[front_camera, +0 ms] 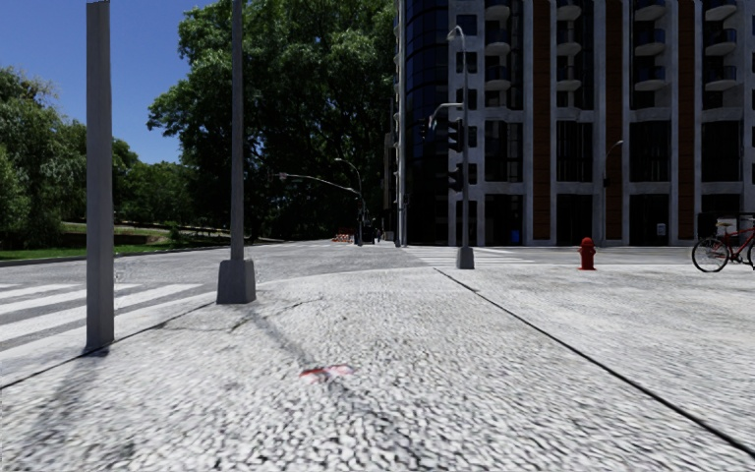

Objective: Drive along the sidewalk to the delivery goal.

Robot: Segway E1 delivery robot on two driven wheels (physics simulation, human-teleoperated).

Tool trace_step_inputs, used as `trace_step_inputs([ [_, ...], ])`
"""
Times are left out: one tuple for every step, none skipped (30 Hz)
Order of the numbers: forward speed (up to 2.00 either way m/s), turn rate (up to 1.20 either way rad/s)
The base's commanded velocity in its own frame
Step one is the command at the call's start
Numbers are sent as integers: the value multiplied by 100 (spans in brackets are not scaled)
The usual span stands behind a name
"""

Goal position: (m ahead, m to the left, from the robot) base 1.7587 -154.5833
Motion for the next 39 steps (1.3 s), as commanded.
trace_step_inputs([
  [200,0],
  [200,0],
  [200,0],
  [200,0],
  [200,0],
  [200,0],
  [200,-14],
  [200,-14],
  [200,-29],
  [200,-37],
  [200,-45],
  [200,-59],
  [200,-59],
  [200,-70],
  [200,-80],
  [200,-86],
  [200,-86],
  [200,-87],
  [200,-89],
  [200,-90],
  [200,-90],
  [200,-91],
  [200,-91],
  [200,-91],
  [200,-91],
  [200,-91],
  [200,-91],
  [200,-92],
  [200,-92],
  [200,-92],
  [200,-92],
  [200,-92],
  [200,-92],
  [200,-92],
  [200,-92],
  [200,-92],
  [200,-92],
  [200,-92],
  [200,-92],
])
